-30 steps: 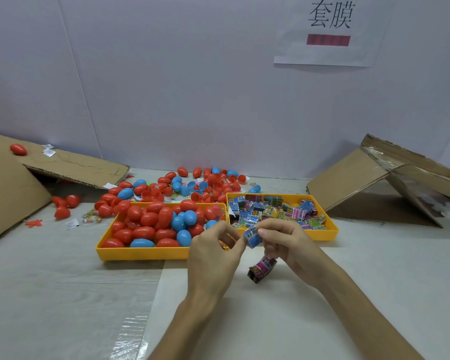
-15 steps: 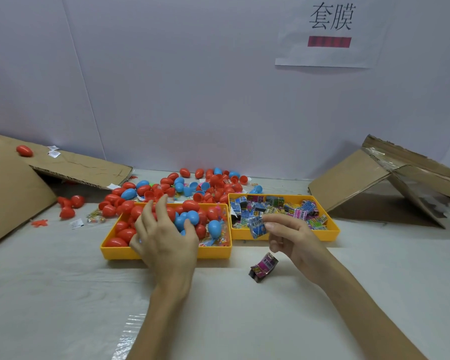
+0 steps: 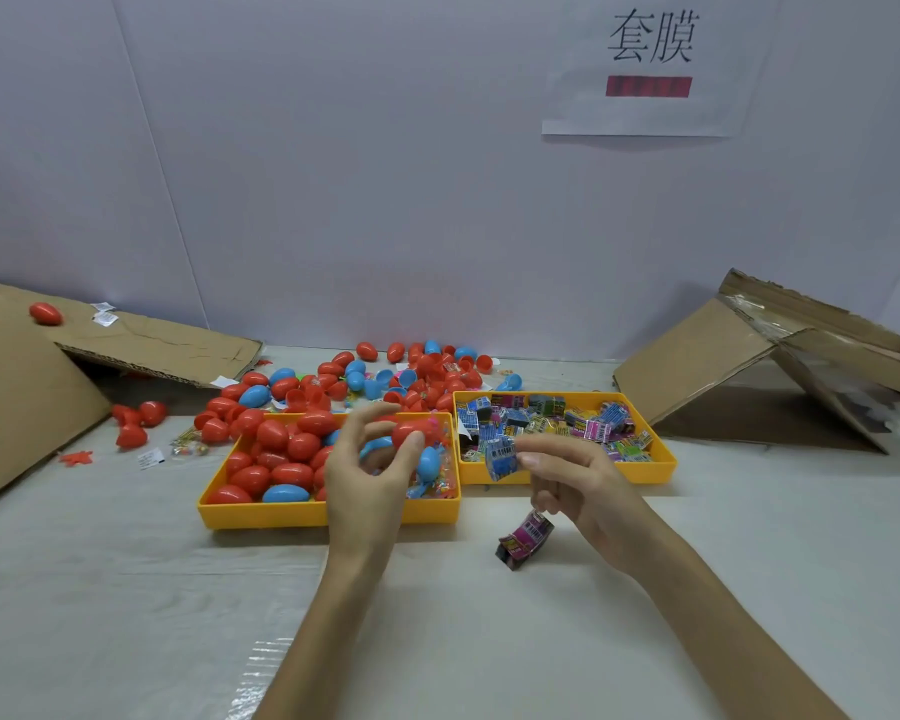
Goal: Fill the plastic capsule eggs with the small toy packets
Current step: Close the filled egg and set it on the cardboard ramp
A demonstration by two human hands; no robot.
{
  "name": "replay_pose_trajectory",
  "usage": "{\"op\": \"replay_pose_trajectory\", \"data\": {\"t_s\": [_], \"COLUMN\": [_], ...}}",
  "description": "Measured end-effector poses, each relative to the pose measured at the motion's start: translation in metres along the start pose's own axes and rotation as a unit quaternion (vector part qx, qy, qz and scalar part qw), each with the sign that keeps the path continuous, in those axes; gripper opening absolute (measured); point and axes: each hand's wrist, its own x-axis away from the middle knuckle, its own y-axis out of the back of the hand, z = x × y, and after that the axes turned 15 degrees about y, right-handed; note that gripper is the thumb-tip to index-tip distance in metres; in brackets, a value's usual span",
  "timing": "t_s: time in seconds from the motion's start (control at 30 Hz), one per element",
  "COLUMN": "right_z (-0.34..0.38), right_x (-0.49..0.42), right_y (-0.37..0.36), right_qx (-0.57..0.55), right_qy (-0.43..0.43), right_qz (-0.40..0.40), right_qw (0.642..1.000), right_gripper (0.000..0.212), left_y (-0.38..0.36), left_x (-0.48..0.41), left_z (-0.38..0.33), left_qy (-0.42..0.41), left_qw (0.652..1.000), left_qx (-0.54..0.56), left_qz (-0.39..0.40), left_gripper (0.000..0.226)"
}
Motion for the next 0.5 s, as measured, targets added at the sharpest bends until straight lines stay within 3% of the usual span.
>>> {"op": "replay_pose_trajectory", "data": {"t_s": [0.07, 0.13, 0.5], "right_z": [0.0010, 0.0017, 0.0062], "right_x": [0.0000, 0.0007, 0.0030], "right_y": [-0.0004, -0.0008, -0.0041], "right_qx": [-0.010, -0.019, -0.056], "right_qy": [0.003, 0.008, 0.027], "right_qz": [-0.001, -0.004, -0.014], "right_qw": [1.000, 1.000, 0.998], "right_gripper": [0.021, 0.021, 0.022], "left_y": [-0.0016, -0.0017, -0.0070], "left_x": [0.0034, 0.0045, 0.0106], "left_z": [-0.0041, -0.0061, -0.0094], "left_qy": [0.090, 0.130, 0.198], "left_qw": [0.984, 0.966, 0.926], "left_qx": [0.111, 0.162, 0.215], "left_qz": [0.104, 0.153, 0.237], "left_gripper": [0.022, 0.030, 0.029]}}
